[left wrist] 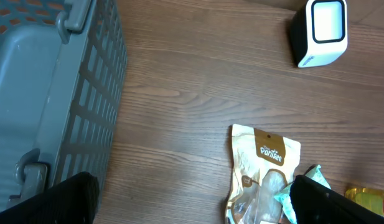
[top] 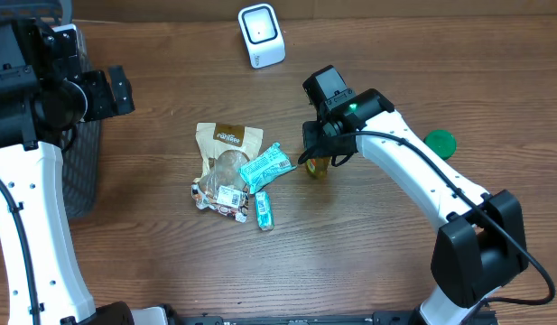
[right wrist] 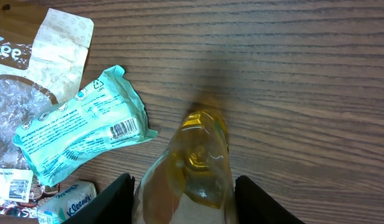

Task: Scan the item barcode
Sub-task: 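Close the right gripper around the bottle neck and hold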

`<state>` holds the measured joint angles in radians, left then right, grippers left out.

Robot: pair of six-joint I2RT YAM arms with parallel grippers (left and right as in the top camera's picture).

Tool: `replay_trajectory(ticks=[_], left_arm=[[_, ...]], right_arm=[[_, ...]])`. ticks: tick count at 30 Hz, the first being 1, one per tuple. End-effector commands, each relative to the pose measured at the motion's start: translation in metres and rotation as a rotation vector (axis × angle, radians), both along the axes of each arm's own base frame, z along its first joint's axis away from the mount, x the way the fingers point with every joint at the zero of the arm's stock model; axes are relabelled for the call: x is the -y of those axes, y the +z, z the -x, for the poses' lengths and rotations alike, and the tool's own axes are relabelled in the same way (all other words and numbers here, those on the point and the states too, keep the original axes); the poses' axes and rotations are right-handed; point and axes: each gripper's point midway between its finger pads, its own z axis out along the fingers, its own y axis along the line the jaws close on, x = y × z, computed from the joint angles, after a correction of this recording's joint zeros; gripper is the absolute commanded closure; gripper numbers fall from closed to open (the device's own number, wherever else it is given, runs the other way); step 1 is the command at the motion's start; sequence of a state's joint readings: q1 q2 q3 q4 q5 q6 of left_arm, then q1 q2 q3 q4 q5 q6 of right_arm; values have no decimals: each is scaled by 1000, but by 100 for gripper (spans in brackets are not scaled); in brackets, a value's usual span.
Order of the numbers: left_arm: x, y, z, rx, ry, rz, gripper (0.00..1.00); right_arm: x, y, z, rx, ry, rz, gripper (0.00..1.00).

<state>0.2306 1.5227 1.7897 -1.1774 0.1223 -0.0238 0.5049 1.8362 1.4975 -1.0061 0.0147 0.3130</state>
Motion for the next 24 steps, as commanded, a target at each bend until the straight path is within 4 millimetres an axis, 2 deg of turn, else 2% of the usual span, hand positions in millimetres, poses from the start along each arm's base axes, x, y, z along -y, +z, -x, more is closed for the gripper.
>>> replay_trajectory(ticks=[1, 12, 19, 24], left_arm=[[0, 4, -2, 11, 4, 0, 1], [0, 4, -2, 11, 4, 0, 1], [0, 4, -2, 11, 4, 0, 1], [0, 4, -2, 11, 4, 0, 0]], right_arm=[[-2, -4, 1, -6, 8, 2, 51], [-2, -4, 1, -6, 8, 2, 50], [-2, -4, 1, -6, 8, 2, 54], [-2, -4, 1, -7, 9, 3, 53]])
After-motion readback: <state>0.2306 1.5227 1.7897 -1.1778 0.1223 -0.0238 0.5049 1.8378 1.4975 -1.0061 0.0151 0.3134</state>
